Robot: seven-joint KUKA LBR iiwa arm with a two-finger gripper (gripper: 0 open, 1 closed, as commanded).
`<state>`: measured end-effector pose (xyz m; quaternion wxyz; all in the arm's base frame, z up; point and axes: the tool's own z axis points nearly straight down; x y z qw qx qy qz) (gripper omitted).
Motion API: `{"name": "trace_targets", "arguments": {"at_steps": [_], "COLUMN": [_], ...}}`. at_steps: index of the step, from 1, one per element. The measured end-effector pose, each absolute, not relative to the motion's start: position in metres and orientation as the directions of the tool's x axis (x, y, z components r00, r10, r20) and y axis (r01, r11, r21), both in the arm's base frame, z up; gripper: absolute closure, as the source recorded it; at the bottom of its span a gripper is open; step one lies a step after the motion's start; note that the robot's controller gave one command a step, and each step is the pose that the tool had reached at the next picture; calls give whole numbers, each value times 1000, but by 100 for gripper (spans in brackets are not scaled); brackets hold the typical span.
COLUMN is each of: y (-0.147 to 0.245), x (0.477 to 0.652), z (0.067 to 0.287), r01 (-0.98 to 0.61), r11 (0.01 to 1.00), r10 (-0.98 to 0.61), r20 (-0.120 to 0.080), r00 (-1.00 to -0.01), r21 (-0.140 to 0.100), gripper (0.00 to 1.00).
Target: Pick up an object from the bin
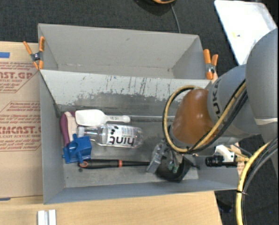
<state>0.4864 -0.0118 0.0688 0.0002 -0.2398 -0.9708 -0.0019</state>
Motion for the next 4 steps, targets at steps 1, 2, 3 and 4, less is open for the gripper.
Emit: {"name": "trace_targets", "arguments": {"at_steps": [1, 2, 3, 4], "y": [-12, -12, -12, -11], "x": [486, 486, 485, 485], "z": [69, 69, 82, 97], "r01": [465, 465, 464, 463], "r11": [885, 885, 886, 886], "r10": [465, 465, 464, 463], "r20": [2, 2, 6, 7], "r00": [-885, -885, -886, -886], "r21": [3, 3, 2, 1], "gripper": [100, 100, 100, 100]}}
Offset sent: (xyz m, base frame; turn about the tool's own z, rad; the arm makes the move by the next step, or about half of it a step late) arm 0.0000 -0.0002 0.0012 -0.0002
